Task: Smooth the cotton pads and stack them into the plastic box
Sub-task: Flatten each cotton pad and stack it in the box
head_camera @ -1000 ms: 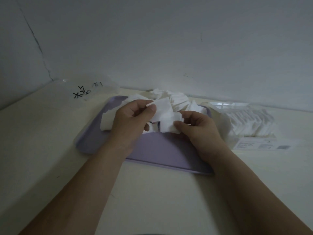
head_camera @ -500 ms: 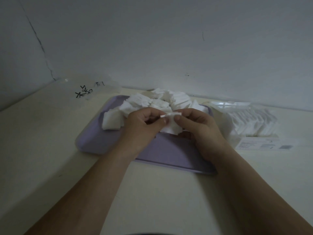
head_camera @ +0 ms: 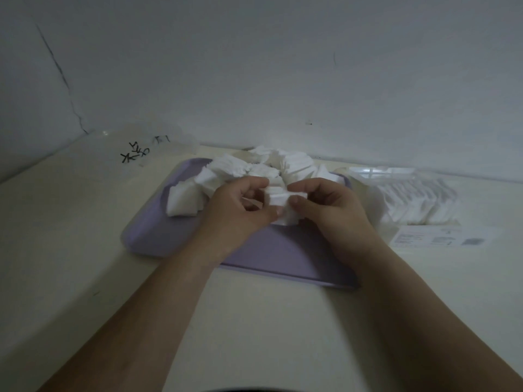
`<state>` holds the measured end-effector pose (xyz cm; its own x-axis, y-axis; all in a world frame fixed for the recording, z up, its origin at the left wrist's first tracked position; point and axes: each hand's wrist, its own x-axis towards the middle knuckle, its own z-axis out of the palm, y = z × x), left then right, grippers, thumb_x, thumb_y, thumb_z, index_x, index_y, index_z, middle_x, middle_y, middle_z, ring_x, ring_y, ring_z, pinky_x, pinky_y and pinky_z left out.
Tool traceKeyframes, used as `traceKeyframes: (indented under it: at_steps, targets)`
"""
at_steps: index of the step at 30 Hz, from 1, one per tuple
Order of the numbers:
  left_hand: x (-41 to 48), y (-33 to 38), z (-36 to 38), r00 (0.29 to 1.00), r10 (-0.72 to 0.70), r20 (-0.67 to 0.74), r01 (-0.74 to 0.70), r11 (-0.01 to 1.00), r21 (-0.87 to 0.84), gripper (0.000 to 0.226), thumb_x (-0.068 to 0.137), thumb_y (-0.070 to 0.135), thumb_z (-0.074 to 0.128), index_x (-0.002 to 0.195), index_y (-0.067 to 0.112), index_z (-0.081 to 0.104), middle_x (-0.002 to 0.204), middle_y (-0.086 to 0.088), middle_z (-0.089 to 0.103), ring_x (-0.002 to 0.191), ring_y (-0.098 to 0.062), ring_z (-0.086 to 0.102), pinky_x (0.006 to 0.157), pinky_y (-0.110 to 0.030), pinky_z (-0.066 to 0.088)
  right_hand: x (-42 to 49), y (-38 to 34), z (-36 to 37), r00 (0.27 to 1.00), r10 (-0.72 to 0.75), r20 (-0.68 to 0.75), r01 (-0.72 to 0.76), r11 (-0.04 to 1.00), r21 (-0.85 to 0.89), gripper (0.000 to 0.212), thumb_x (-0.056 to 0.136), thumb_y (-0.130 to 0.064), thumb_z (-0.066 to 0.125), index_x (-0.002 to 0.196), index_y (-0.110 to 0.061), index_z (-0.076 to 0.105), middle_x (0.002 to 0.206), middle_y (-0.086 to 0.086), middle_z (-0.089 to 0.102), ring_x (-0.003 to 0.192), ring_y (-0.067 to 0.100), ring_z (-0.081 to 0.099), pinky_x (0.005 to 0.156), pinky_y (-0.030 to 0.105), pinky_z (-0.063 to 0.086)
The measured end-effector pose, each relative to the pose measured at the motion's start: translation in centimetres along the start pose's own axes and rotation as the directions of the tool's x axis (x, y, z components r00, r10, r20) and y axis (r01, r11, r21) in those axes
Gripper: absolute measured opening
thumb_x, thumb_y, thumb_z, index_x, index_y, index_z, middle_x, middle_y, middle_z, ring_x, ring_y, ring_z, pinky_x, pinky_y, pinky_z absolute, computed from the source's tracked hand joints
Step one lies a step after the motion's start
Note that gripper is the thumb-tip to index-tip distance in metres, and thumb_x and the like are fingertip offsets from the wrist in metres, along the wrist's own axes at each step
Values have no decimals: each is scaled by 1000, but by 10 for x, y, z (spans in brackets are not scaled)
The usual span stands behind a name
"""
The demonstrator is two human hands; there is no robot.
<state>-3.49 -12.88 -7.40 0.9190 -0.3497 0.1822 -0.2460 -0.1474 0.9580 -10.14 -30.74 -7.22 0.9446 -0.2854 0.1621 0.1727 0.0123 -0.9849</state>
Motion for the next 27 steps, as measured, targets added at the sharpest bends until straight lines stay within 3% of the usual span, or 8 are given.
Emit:
traceKeyframes:
  at_steps: [3,7,9,12,16,20,24,27]
  targets:
    - [-2,0,1,996,40,85,-45,997,57,28,81,9,86,103,26,78,90,-2,79,78,-14,71,75,-28,56,0,-3,-4,996,-62,62,71,987,-147,32,89,14,69,96,-17,75,86,-2,76,82,9,68,79,22,53]
    - [-2,1,2,995,58,84,-70,988,138,21,76,14,91,94,17,81,62,8,58,57,-2,45,56,-18,36,3,2,0,997,-22,78,33,988,-150,47,87,20,63,123,-11,67,107,20,75,97,19,69,94,37,55]
    - [-1,0,2,995,48,87,-62,984,165,21,76,13,90,94,17,80,56,13,46,52,-1,38,51,-15,30,4,6,4,998,26,55,-21,995,-93,39,94,4,67,129,-13,65,109,20,75,98,19,68,96,37,54]
    - [-2,2,1,995,51,87,-67,980,188,12,83,16,85,93,15,79,47,16,41,45,-2,35,46,-13,26,4,11,12,999,0,-34,-6,983,-186,27,96,-24,67,123,-23,69,104,9,77,95,10,67,93,34,52]
    - [-1,3,-3,999,15,42,-24,971,239,18,74,30,85,84,17,78,44,16,50,42,2,40,46,-13,28,6,13,24,998,3,-61,-14,983,-183,24,104,-12,57,121,-24,68,106,8,76,93,11,66,90,30,53]
    - [-2,5,-2,995,5,101,-30,969,247,8,80,15,80,85,10,76,51,6,58,49,-1,45,51,-17,34,3,7,33,998,35,-50,-44,980,-193,29,105,-8,51,123,-23,67,103,9,76,79,2,65,71,15,52]
    - [-4,6,3,992,25,121,-56,964,260,9,83,7,77,91,9,74,46,14,44,45,-2,36,46,-15,30,3,5,36,995,88,-36,-92,989,-117,35,105,-9,46,126,-30,63,101,25,71,84,23,62,75,37,53]
    - [-2,3,3,992,22,127,-57,957,283,6,86,12,75,92,13,74,48,13,49,45,-2,39,47,-16,33,2,7,38,994,112,16,-111,991,-73,37,107,-6,43,132,-26,60,113,19,70,92,24,65,75,33,55]
